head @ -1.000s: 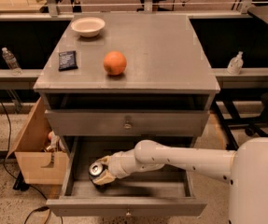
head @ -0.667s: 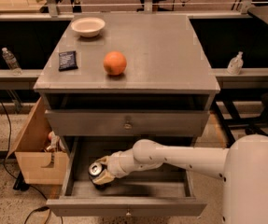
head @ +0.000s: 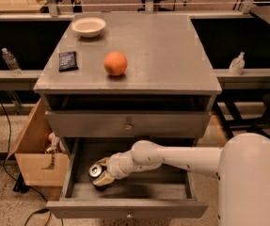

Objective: Place pepsi can into middle drawer

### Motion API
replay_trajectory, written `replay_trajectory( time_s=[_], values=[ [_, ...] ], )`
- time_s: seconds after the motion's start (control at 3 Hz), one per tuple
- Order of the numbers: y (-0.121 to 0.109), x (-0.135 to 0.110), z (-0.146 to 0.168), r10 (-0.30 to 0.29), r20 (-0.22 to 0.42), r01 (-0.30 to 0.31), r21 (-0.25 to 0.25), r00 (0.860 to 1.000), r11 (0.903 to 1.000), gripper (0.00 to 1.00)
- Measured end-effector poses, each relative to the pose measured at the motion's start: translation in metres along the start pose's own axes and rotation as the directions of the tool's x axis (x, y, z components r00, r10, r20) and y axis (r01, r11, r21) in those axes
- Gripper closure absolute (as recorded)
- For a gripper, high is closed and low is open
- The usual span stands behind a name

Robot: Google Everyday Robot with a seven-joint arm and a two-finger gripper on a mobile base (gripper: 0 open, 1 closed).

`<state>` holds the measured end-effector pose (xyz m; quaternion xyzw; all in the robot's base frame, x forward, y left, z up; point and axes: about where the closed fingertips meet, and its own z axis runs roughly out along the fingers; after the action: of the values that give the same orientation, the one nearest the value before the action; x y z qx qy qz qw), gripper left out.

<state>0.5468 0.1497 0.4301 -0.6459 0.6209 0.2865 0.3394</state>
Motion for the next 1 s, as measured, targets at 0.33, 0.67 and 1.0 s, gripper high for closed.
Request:
replay_trajectory(
  time_s=[0.33, 0.67, 1.0],
  values=[
    [0.0012, -0.0006, 0.0011, 0.0, 0.001, 0.0, -0.003, 1.0, 1.0, 0.75],
    [0.0024, -0.0011, 0.0026, 0.0, 0.002, 0.0, -0.006, 1.0, 1.0, 0.51],
    [0.0037, -0.0015, 0.0041, -0.001, 0.003, 0.001, -0.009, 1.0, 1.0, 0.28]
  ],
)
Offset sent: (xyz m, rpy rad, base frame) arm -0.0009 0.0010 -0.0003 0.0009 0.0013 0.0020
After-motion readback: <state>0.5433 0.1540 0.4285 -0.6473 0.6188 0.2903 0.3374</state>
